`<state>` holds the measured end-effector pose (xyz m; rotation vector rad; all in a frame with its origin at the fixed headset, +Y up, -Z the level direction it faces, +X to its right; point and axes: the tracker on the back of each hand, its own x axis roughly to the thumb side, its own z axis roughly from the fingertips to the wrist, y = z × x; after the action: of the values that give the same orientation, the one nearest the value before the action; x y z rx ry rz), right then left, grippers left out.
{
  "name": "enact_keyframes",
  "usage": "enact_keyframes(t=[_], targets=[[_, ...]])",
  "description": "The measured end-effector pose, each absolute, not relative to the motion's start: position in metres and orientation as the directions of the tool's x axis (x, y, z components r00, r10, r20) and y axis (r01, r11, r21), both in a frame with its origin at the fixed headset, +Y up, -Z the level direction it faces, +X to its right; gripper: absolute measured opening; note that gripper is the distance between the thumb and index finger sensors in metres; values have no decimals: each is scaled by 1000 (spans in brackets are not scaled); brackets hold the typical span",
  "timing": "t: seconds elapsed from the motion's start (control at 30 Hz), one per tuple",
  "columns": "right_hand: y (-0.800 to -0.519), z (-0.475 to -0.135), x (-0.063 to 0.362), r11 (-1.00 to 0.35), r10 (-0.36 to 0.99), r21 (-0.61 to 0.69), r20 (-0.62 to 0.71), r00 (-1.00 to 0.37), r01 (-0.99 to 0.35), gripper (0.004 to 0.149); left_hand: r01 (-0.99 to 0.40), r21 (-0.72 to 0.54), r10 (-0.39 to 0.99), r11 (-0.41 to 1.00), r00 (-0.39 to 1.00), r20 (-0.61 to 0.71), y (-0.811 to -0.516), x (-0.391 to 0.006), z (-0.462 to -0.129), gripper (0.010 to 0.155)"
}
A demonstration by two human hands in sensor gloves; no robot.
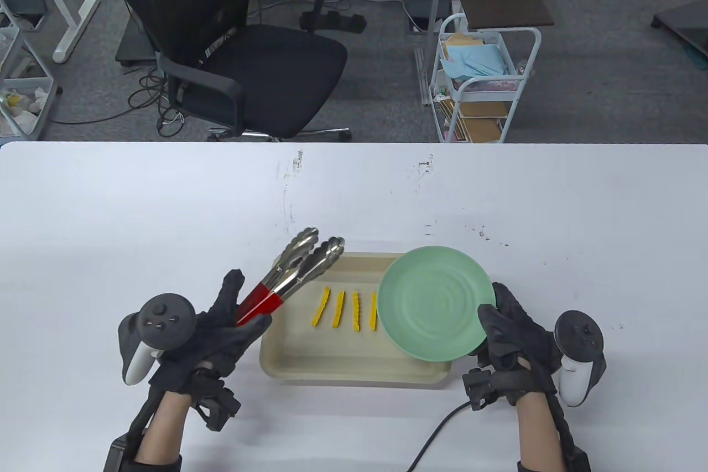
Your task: Hold plate and receive fries gripped by tongs from baking tray
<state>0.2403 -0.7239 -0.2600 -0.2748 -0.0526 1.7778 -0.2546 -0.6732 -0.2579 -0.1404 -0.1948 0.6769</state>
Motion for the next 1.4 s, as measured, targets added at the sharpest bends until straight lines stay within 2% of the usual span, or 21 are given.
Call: enact_keyframes(t=[0.07, 0.1, 0.17, 0.47, 0.63, 0.9, 1.13, 1.27, 1.4], targets=[[-724, -260, 241, -221, 969, -185, -157, -193, -957, 60, -445, -138, 460, 885, 880, 119, -669, -242, -255, 92], [-724, -260, 241, -221, 969, -186, -157, -193, -957, 60, -406, -124, 420, 905, 901, 112, -669, -240, -254, 89], [-724, -260, 243, -218, 969, -187, -157, -190, -958, 60, -243, -90, 252, 966, 961, 114, -671, -233, -252, 84], [-723, -260, 244, -219, 969, -183, -156, -191, -958, 60, -43, -135, 62, 990, 989, 137, -688, -219, -245, 75], [-724, -260, 244, -218, 969, -185, -159, -190, -958, 60, -28, -178, 50, 984, 992, 116, -695, -220, -251, 70], [-725, -261, 244, -222, 967, -181, -168, -192, -958, 60, -76, -151, 90, 986, 992, 92, -694, -229, -254, 62], [-728, -262, 244, -222, 965, -182, -181, -190, -958, 59, -262, -77, 269, 962, 958, 97, -669, -235, -253, 62], [-732, -264, 244, -211, 965, -175, -192, -177, -962, 58, -412, -16, 408, 911, 894, 187, -647, -216, -252, 63], [-736, -266, 243, -188, 966, -158, -207, -154, -969, 58, -417, -67, 419, 906, 867, 270, -638, -181, -253, 63]])
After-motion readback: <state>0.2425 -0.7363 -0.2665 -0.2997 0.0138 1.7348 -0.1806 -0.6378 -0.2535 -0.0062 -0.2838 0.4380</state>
